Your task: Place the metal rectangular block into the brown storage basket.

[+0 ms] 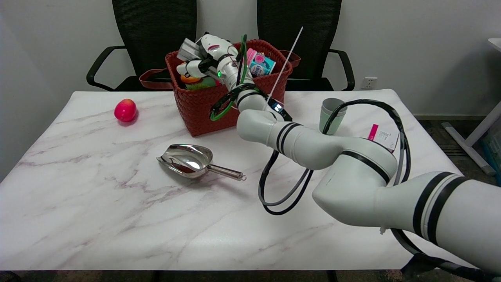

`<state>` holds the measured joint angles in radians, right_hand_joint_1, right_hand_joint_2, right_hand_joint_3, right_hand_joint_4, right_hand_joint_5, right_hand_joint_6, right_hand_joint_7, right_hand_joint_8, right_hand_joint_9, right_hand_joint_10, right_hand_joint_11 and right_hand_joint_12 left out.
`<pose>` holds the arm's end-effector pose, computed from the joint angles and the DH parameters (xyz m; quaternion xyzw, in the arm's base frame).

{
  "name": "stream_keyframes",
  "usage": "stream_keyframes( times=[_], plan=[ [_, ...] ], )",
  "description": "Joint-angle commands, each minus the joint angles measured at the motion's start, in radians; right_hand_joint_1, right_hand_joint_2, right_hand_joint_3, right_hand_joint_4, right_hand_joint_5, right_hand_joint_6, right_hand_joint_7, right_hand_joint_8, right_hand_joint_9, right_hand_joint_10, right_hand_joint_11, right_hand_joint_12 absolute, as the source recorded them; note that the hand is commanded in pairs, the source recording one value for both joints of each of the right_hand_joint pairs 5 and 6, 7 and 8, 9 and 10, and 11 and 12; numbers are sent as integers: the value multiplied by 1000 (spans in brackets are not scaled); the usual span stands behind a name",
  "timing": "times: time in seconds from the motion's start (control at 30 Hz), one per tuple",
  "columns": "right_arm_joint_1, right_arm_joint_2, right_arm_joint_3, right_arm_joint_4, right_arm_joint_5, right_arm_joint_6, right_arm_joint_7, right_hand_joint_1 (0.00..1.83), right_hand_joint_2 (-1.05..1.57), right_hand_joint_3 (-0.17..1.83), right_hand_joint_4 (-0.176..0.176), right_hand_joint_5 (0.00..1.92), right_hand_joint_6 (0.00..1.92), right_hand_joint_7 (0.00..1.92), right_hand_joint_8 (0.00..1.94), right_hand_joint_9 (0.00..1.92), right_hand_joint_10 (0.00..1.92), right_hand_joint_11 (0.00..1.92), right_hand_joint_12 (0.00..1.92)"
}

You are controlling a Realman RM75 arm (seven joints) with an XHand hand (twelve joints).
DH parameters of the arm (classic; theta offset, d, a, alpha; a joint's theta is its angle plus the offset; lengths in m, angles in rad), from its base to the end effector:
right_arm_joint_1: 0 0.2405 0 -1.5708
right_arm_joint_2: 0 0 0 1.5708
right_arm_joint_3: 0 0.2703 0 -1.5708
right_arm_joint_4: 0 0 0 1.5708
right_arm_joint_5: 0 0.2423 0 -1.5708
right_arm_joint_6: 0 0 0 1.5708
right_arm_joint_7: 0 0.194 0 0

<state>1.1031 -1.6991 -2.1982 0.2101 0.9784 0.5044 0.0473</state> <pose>-0.1553 -0.6551 0.1383 0.7116 -0.1176 0.2285 0.6539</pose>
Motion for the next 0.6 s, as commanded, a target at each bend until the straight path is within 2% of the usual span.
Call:
stream_keyframes(
  times=[0.03, 0.13, 0.27, 0.37, 0.4, 0.43, 0.5, 0.53, 0.6],
  plan=[
    [-24, -3, 1, 9, 2, -7, 25, 749, 1041, -164, 0, 776, 776, 1250, 1250, 1035, 1035, 807, 807],
    [-29, -3, 5, 9, 2, -7, 30, 745, 1045, -175, 0, 747, 747, 1211, 1211, 956, 956, 743, 743],
    [-29, -2, 7, 11, 2, -6, 30, 740, 1036, -175, 0, 712, 712, 1138, 1138, 853, 853, 564, 564],
    [-31, 0, 7, 16, 2, -7, 30, 749, 1008, -170, 0, 672, 672, 1006, 1006, 727, 727, 441, 441],
    [-32, 1, 7, 17, 2, -9, 30, 763, 976, -172, 0, 606, 606, 798, 798, 605, 605, 393, 393],
    [-32, 1, 7, 17, 2, -8, 30, 755, 960, -175, 0, 549, 549, 678, 678, 528, 528, 365, 365],
    [-33, 1, 7, 20, 2, -7, 30, 738, 934, -175, 0, 393, 393, 594, 594, 453, 453, 357, 357],
    [-33, 1, 7, 20, 2, -7, 30, 729, 912, -175, 0, 193, 193, 509, 509, 388, 388, 347, 347],
    [-33, 1, 7, 23, 2, -1, 30, 710, 900, -175, 0, 47, 47, 365, 365, 282, 282, 302, 302]
  ],
)
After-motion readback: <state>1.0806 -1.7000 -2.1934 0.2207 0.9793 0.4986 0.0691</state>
